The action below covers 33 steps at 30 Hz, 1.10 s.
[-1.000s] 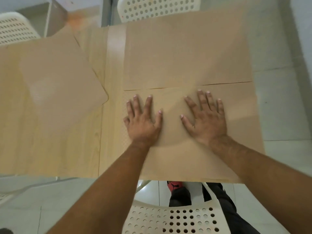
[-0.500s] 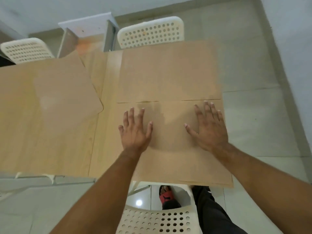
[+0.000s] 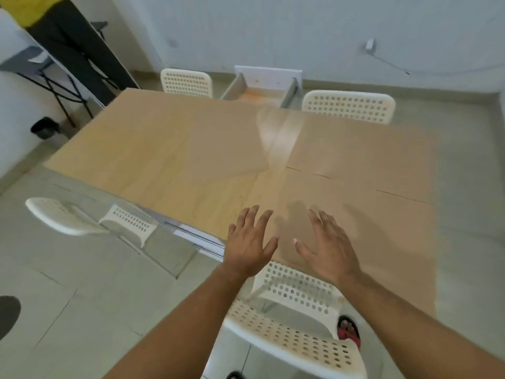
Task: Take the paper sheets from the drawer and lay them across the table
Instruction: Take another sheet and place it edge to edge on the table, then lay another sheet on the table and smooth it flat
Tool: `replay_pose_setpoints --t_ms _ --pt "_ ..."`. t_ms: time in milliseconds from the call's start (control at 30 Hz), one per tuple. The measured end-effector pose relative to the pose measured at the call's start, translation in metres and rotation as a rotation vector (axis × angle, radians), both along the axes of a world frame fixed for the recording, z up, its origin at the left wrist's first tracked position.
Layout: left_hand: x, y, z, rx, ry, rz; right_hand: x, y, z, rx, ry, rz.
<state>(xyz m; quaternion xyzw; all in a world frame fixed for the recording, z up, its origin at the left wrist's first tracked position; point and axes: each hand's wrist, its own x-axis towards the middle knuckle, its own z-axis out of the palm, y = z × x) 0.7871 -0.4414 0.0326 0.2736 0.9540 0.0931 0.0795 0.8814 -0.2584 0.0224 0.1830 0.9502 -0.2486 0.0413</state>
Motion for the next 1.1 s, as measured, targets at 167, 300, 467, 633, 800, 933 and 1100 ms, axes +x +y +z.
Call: replay_pose_setpoints --t_ms 167,300,467,633,800,933,1100 --pt "-0.001 -0.115 0.006 0.096 -0.026 0.045 -0.01 -0.118 0.011 -0.016 0.004 0.024" --pt "0.0 -0.203 0.022 0.138 0.01 0.073 -0.031 -0.204 0.024 -0.054 0.023 0.044" --pt "-0.023 -0.275 0.037 0.151 0.016 0.125 -0.066 -0.274 0.04 -0.063 0.066 0.085" --pt "-0.056 -0.301 0.04 0.181 0.036 0.115 -0.101 -0.301 0.043 -0.091 0.067 0.051" --pt "-0.105 -0.309 0.037 0.167 -0.002 0.069 -0.148 -0.312 0.027 -0.174 0.062 -0.029" --pt "-0.162 -0.301 0.034 0.134 -0.02 -0.013 -0.205 -0.308 0.013 -0.267 0.06 -0.15" --pt "-0.238 -0.28 0.023 0.05 -0.059 -0.082 -0.275 -0.291 0.001 -0.384 0.047 -0.358"
